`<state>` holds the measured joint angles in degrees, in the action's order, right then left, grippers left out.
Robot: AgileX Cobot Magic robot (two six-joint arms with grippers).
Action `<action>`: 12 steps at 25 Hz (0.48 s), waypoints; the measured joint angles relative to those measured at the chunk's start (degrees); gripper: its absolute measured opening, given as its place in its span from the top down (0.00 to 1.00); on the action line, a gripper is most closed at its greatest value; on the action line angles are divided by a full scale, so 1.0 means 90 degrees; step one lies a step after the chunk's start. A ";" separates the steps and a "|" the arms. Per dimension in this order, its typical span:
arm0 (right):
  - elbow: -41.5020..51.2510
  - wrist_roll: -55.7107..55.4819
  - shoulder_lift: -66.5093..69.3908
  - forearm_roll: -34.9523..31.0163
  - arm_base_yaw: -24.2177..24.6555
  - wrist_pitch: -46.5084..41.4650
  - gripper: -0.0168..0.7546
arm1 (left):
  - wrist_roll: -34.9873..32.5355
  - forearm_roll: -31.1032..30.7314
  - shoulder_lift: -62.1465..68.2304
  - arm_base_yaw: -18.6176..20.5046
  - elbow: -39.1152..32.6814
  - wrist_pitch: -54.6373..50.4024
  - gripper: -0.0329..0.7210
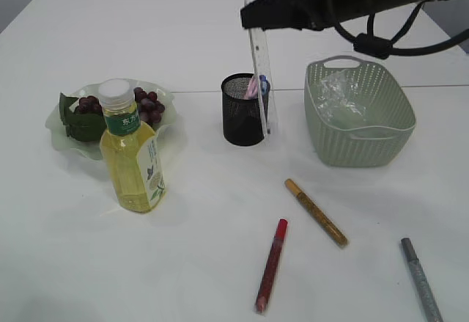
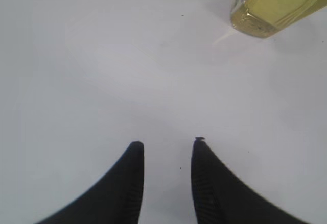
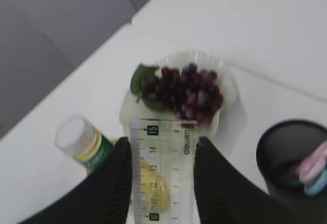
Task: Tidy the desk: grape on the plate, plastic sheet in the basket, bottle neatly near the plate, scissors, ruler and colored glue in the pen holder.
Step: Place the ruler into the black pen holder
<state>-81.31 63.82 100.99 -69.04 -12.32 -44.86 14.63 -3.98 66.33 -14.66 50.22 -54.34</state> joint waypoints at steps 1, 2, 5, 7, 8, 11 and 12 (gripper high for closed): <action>0.0000 0.0458 0.0069 -0.0508 0.0100 0.0012 0.64 | 0.0000 0.0000 0.0000 0.0000 0.0000 0.0000 0.64; -0.0011 0.0943 0.0140 -0.1144 0.0214 0.0012 0.64 | 0.0000 0.0009 0.0000 0.0000 0.0000 0.0000 0.64; -0.0068 0.2325 0.0500 -0.2818 0.0442 -0.0053 0.64 | 0.0000 0.0015 0.0000 0.0000 0.0000 -0.0012 0.64; -0.0271 0.2957 0.0845 -0.3341 0.0510 -0.0092 0.64 | 0.0000 0.0025 0.0000 0.0000 0.0000 -0.0038 0.64; -0.0403 0.3217 0.1034 -0.3441 0.0524 -0.0115 0.64 | 0.0000 0.0051 0.0000 0.0000 0.0000 -0.0047 0.64; -0.0868 0.3923 0.1593 -0.3533 0.0524 -0.0393 0.64 | 0.0000 0.0083 0.0000 0.0000 0.0000 -0.0067 0.64; -0.1064 0.4173 0.1754 -0.3546 0.0524 -0.0482 0.64 | 0.0000 0.0094 0.0000 0.0000 0.0000 -0.0078 0.64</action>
<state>-90.89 101.37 116.78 -100.96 -7.61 -49.20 14.63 -3.13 66.33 -14.66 50.22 -55.04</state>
